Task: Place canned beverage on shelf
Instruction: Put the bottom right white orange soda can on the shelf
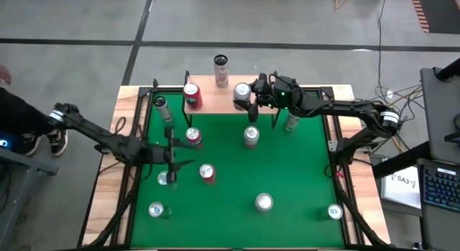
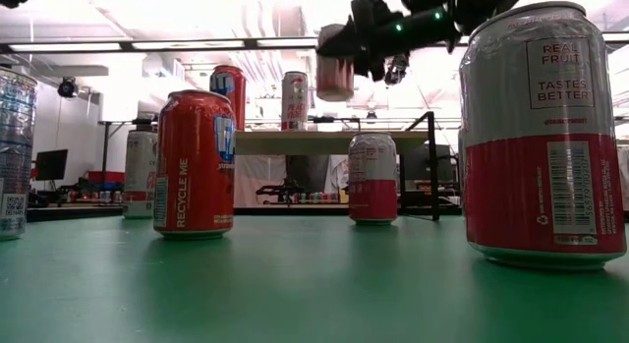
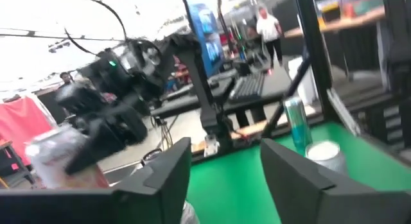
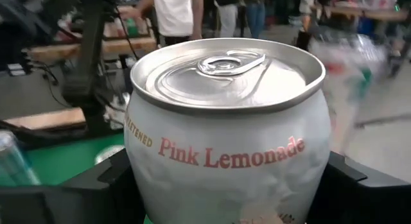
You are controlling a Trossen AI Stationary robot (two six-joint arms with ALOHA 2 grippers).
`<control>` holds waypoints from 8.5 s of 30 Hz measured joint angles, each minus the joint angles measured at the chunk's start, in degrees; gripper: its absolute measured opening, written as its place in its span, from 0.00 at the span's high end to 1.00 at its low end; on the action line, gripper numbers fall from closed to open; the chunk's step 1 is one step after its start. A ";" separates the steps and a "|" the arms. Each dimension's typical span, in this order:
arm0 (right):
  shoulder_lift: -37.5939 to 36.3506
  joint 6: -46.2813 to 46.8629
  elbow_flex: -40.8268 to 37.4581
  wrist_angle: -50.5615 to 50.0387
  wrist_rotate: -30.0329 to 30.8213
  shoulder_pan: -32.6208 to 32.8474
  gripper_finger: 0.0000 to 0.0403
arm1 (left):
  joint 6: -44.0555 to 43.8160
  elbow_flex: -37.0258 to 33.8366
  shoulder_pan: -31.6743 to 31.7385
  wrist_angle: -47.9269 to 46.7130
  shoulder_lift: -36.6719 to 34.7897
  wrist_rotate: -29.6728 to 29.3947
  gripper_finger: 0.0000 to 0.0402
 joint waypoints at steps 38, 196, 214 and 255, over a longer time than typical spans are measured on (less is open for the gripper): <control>2.68 0.21 -4.62 5.39 11.47 0.38 0.29 | -0.04 -1.97 -0.07 -0.44 -7.02 -1.27 0.91; 0.00 4.42 21.75 -47.44 26.43 8.01 0.97 | -0.60 -1.93 -0.07 -0.44 -4.07 -1.29 0.91; -7.99 9.51 21.66 -59.11 26.44 7.89 0.97 | -5.87 -1.93 -0.09 -0.38 -3.55 -1.29 0.91; -5.81 11.86 18.86 -48.18 32.05 7.18 0.97 | -7.35 0.10 -0.09 -5.10 1.90 -4.17 0.91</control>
